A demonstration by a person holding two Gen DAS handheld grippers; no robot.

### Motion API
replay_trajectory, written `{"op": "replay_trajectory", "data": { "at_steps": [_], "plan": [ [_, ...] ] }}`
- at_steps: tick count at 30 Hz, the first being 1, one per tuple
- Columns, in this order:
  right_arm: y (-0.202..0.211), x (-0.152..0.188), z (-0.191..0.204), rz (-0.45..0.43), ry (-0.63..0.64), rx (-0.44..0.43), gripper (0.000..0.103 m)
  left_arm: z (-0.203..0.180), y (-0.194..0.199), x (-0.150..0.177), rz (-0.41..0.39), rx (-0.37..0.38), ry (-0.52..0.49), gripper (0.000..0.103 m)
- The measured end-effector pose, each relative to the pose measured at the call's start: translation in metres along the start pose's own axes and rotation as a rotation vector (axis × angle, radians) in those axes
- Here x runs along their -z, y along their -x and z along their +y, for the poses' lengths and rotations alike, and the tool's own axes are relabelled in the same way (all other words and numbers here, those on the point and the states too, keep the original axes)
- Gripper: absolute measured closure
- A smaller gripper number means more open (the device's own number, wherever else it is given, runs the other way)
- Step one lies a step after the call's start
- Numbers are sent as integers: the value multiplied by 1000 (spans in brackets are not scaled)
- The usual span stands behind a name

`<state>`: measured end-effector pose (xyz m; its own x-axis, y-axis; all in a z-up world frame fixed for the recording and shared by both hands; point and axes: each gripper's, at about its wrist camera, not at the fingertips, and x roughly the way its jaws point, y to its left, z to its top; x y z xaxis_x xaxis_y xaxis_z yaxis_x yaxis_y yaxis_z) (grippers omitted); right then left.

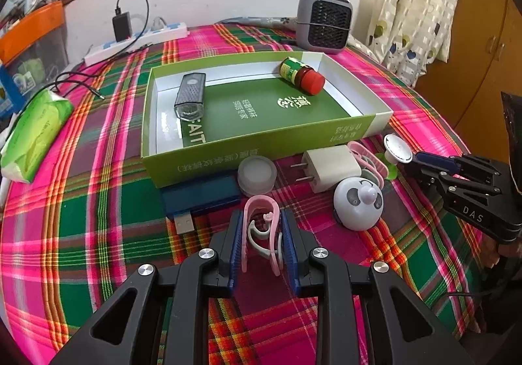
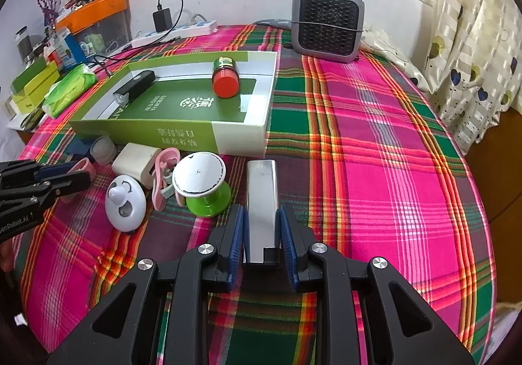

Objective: Organize rigid objects

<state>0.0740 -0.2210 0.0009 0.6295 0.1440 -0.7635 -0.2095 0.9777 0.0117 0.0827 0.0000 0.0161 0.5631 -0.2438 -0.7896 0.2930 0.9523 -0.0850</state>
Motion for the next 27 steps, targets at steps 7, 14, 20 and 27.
{"op": "replay_trajectory", "data": {
  "at_steps": [7,14,20,27],
  "plan": [
    [5,0,-1,-13,-8,-1,79,-3,6,-1,-11,9,-4,81],
    [13,-1,-3,-38,-22,1,79,-2,18,-4,-42,3,2,81],
    [20,-3,-3,-60,-23,-2,79,-3,28,-10,-68,1,0,81],
    [34,-13,-4,-96,-24,-26,79,0,34,-22,-88,-2,1,81]
  ]
}}
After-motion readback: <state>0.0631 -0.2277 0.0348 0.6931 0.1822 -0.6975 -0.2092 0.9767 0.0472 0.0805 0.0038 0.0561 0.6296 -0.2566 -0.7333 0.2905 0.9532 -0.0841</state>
